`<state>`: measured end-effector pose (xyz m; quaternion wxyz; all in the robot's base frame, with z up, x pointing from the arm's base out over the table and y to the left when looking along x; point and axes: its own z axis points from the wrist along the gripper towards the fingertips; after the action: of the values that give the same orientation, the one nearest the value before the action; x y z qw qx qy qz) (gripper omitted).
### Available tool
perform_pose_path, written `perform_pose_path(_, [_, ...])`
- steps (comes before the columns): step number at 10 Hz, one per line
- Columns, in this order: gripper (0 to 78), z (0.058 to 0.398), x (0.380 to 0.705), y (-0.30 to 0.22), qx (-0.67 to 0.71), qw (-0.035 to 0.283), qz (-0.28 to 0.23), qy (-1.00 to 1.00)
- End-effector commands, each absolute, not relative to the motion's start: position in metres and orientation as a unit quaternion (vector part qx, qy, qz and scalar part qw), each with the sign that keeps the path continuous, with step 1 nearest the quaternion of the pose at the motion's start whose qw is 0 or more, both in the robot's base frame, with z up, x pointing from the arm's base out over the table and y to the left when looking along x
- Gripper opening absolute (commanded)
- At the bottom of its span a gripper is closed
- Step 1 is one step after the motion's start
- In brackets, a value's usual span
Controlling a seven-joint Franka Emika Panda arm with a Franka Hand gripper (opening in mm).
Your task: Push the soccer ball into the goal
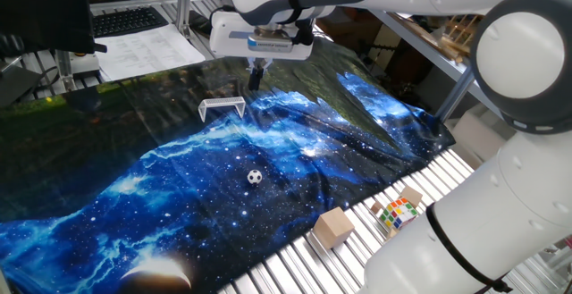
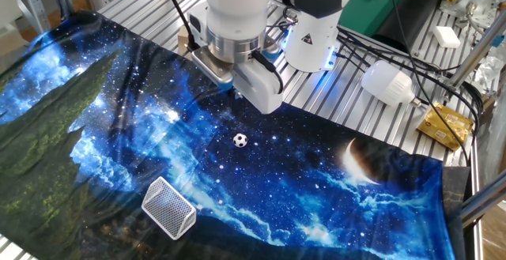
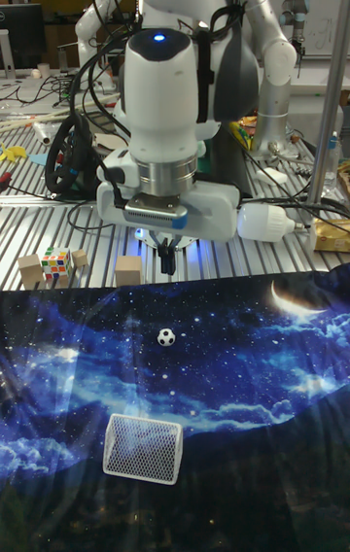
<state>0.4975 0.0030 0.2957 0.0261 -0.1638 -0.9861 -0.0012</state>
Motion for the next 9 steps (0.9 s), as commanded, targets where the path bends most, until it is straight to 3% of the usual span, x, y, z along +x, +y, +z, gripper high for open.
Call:
perform_pose_path(1, [0.0, 0.297, 0.498, 0.003, -0.150, 0.032, -0.011, -0.988])
perform_pose_path(9, [0.0, 0.287, 0.487, 0.015, -0.156, 0.032, -0.008, -0.987])
